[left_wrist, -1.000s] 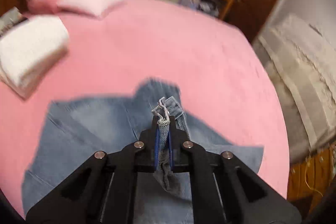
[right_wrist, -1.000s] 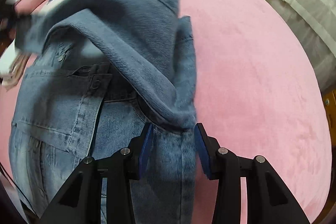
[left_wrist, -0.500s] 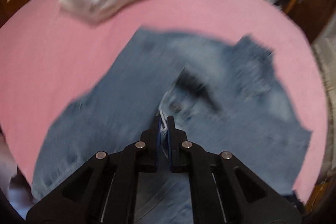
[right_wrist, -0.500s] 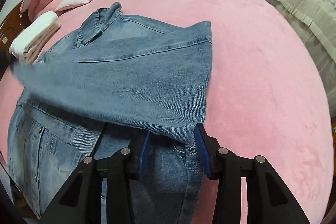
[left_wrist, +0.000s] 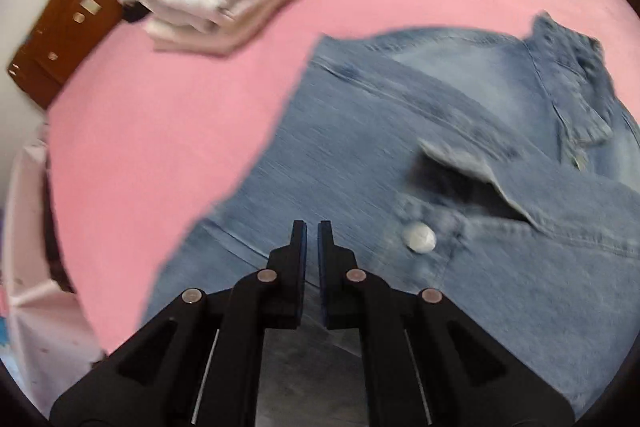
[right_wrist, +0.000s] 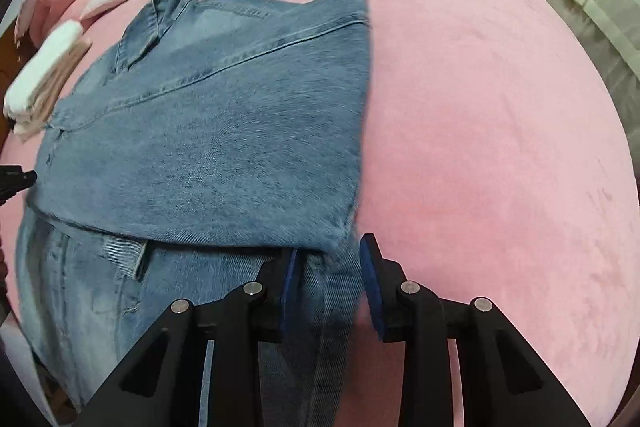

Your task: Fold large clothes

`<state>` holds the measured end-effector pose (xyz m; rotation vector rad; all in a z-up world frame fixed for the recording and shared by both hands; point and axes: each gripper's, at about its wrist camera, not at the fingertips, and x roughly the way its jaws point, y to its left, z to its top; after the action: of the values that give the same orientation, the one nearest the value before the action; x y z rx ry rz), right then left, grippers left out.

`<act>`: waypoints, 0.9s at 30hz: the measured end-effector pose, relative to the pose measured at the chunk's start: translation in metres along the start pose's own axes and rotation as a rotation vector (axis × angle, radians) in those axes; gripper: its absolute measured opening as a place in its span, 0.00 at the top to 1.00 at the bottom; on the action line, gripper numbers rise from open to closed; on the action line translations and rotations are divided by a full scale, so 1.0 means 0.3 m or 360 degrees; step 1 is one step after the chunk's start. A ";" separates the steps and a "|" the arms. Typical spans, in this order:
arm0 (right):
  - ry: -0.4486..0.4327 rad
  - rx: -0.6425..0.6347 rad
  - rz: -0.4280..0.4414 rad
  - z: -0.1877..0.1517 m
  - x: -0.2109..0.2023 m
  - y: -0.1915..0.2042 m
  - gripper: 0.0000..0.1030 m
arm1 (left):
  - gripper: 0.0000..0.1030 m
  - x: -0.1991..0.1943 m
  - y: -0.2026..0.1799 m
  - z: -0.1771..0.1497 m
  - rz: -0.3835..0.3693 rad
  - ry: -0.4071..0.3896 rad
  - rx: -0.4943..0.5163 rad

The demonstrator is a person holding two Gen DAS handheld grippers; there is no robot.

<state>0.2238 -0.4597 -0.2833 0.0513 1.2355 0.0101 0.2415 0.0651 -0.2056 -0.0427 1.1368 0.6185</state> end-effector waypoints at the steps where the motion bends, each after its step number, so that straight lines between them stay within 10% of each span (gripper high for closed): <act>1: 0.0009 0.0015 -0.0013 -0.002 -0.026 -0.013 0.72 | 0.97 -0.012 0.011 0.024 -0.0035 -0.0006 -0.0005; 7: -0.0138 0.0354 0.0189 0.023 -0.170 -0.024 0.72 | 0.97 -0.197 -0.019 0.030 -0.0563 0.0027 -0.0033; 12: -0.0124 0.0419 0.0567 0.082 -0.098 0.164 0.99 | 0.97 -0.222 -0.227 -0.077 -0.1022 0.0291 0.0046; 22: 0.0172 0.0118 0.0676 0.061 0.111 0.378 0.99 | 0.99 -0.101 -0.405 -0.279 -0.0800 0.0468 0.0232; 27: 0.0128 0.0068 0.0344 0.051 0.097 0.174 0.99 | 0.99 -0.069 -0.284 -0.234 -0.0496 0.0333 0.0235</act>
<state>0.2487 -0.4070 -0.3035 0.2230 1.3056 0.1753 0.2182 -0.0386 -0.2420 -0.1582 1.3430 0.2557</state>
